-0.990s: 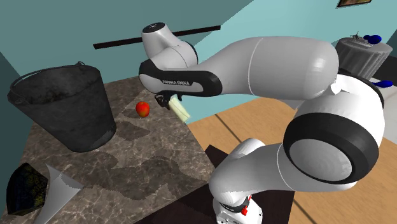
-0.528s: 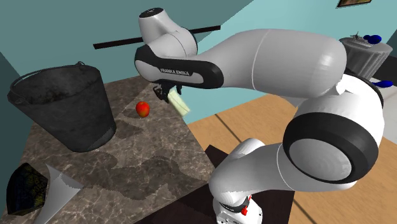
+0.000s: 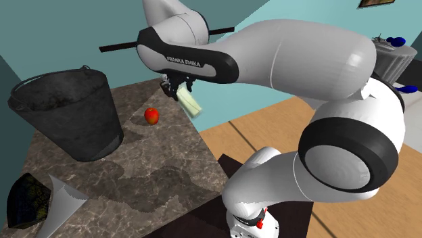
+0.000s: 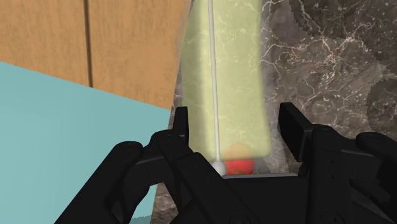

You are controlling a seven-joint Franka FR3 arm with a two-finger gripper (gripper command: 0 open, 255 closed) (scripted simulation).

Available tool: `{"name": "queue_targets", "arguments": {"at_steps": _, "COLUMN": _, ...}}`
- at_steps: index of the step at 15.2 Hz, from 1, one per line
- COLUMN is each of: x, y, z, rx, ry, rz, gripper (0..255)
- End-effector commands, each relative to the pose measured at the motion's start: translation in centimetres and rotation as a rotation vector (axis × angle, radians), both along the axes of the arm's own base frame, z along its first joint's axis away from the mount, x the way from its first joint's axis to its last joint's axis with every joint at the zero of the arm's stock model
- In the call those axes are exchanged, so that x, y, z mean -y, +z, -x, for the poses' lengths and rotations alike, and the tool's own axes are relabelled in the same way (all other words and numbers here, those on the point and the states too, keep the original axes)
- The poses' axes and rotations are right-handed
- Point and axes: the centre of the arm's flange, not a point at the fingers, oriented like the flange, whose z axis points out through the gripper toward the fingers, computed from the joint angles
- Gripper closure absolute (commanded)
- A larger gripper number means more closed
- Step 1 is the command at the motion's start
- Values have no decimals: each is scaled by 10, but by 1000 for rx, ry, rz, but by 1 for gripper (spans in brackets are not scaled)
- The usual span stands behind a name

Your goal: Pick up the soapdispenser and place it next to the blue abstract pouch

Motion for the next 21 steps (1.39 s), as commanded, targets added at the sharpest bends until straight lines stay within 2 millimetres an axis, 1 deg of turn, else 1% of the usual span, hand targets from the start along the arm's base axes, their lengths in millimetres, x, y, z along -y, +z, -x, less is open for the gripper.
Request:
{"name": "queue_targets", "arguments": {"at_steps": 1, "x": 1, "y": 11, "z": 0, "rx": 0, "ry": 0, "rz": 0, "gripper": 255}}
{"name": "queue_targets", "arguments": {"at_steps": 2, "x": 1, "y": 17, "z": 0, "rx": 0, "ry": 0, "rz": 0, "gripper": 255}}
{"name": "queue_targets", "arguments": {"at_steps": 3, "x": 1, "y": 18, "z": 0, "rx": 0, "ry": 0, "rz": 0, "gripper": 255}}
{"name": "queue_targets", "arguments": {"at_steps": 21, "x": -231, "y": -16, "z": -42, "rx": 0, "ry": 0, "rz": 0, "gripper": 255}}
